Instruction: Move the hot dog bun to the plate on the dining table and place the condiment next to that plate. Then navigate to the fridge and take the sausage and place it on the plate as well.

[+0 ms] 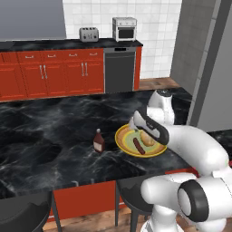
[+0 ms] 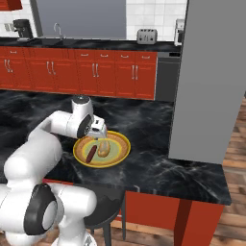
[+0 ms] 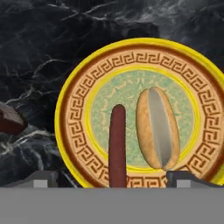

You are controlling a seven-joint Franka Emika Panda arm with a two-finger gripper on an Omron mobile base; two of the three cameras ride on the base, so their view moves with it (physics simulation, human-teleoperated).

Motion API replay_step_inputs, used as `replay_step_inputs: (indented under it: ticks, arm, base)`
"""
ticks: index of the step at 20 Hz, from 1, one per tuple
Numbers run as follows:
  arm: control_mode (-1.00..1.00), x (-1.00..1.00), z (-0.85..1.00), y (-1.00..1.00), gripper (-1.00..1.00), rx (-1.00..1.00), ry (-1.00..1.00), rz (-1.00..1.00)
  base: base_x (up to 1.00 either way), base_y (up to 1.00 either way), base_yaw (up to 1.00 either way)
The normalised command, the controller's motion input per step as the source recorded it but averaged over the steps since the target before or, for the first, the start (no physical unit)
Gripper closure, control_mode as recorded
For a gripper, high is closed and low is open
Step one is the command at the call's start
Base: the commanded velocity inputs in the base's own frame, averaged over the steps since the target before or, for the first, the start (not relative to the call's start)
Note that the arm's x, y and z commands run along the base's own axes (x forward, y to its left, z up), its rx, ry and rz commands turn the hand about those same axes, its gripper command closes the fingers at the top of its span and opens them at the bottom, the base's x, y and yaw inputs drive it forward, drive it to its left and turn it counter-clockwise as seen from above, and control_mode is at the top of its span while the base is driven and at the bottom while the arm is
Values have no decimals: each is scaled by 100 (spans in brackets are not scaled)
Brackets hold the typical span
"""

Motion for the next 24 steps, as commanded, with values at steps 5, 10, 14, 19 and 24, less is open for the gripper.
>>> replay_step_inputs:
  ticks: [5, 10, 14, 19, 24]
  arm:
    - [-100, -46, 80, -6, -100, 3, -11, 0]
    - [-100, -72, 64, -1, -100, 1, -14, 0]
    - [-100, -100, 21, 0, -100, 0, -23, 0]
    - [-100, -100, 21, 0, -100, 0, -29, 0]
    - [-100, -68, 56, -2, -100, 0, -22, 0]
  base:
    - [0, 0, 0]
    - [0, 0, 0]
    - [0, 0, 0]
    - [0, 0, 0]
    - [0, 0, 0]
